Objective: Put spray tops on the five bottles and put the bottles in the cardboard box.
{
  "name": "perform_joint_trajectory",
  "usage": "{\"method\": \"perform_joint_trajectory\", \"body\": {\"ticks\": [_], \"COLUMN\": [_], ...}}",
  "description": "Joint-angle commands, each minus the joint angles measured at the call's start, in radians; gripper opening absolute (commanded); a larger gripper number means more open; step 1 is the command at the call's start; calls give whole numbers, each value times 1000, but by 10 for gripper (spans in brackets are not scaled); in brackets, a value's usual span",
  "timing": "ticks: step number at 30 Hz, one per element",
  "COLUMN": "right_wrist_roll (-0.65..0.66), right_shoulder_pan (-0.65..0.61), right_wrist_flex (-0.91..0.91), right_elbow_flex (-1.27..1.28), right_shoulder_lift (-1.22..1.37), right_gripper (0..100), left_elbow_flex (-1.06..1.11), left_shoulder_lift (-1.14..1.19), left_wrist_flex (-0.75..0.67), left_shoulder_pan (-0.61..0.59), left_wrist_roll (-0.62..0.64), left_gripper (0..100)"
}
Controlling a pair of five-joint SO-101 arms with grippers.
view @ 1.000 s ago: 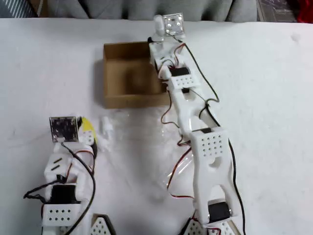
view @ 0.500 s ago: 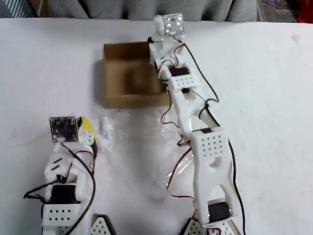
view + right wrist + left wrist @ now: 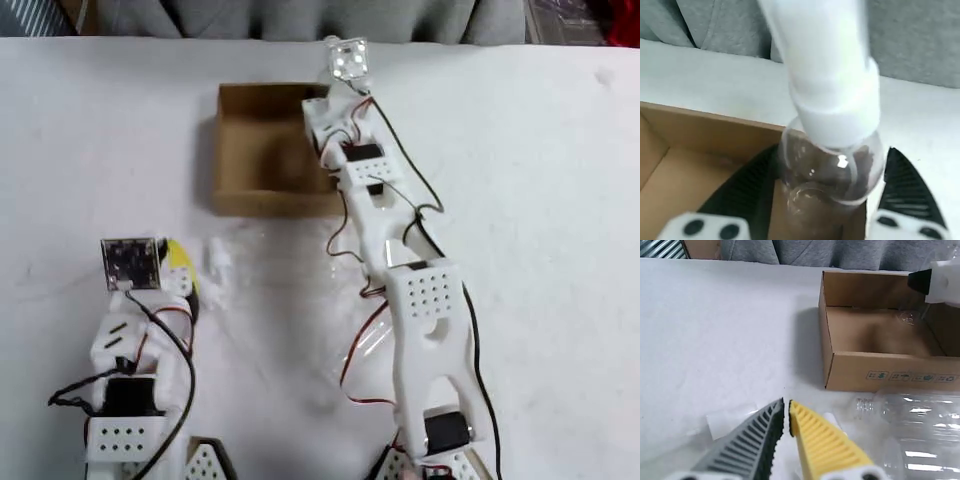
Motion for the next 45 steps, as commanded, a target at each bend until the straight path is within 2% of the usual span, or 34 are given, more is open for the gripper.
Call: {"method": "perform_joint_trajectory", "body": {"ticks": [1, 13, 16, 22, 45], "right_wrist_roll": [5, 5, 3, 3, 5], "right_shoulder_pan": [5, 1, 1, -1, -25], "right_wrist_flex": [7, 10, 59, 76, 148], "right_elbow_flex": [-12, -11, -15, -18, -18], "right_shoulder_lift": [-15, -19, -25, -25, -53], "right_gripper": [262, 262, 264, 363, 365], "left_elbow_flex": [-6, -6, -6, -6, -6], "left_shoulder_lift": [-13, -13, -13, -12, -13], "left_wrist_flex": [-2, -2, -2, -15, -15], "left_shoulder_pan": [-5, -5, -5, -5, -7], "left_wrist_roll": [-12, -12, -12, -12, -12], "left_gripper": [24, 24, 24, 24, 24]}}
